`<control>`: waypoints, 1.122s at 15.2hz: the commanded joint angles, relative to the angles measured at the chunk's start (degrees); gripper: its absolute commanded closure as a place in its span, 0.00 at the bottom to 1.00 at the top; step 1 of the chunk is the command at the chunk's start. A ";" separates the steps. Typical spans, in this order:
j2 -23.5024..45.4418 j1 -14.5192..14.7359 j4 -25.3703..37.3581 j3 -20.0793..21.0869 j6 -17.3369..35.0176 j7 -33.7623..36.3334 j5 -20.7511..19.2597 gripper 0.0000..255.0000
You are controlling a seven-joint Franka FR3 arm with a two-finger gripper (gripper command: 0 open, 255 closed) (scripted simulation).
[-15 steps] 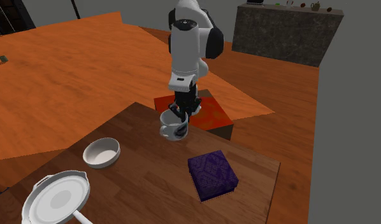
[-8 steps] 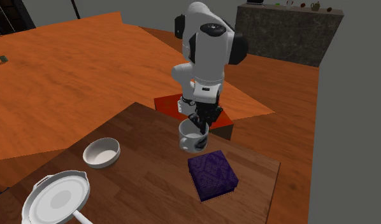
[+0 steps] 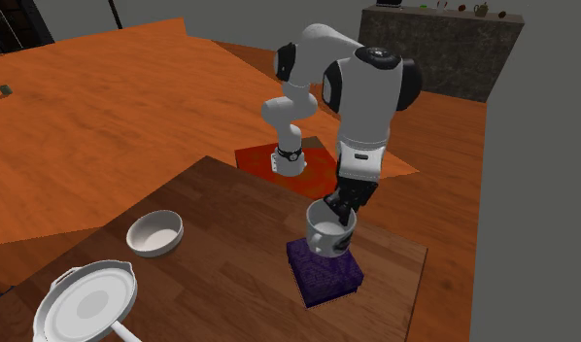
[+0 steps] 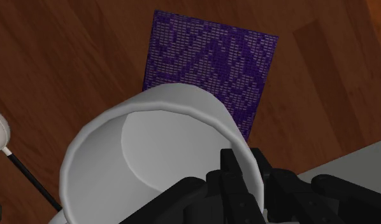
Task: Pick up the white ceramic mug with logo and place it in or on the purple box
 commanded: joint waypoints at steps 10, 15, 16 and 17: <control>-1.21 1.06 -9.93 0.11 8.73 0.18 -0.30 1.00; -1.37 1.32 -13.39 0.17 12.03 0.15 -0.31 1.00; -1.36 1.32 -13.38 0.17 12.03 0.15 -0.31 1.00; -1.36 1.31 -13.38 0.17 12.03 0.15 -0.31 1.00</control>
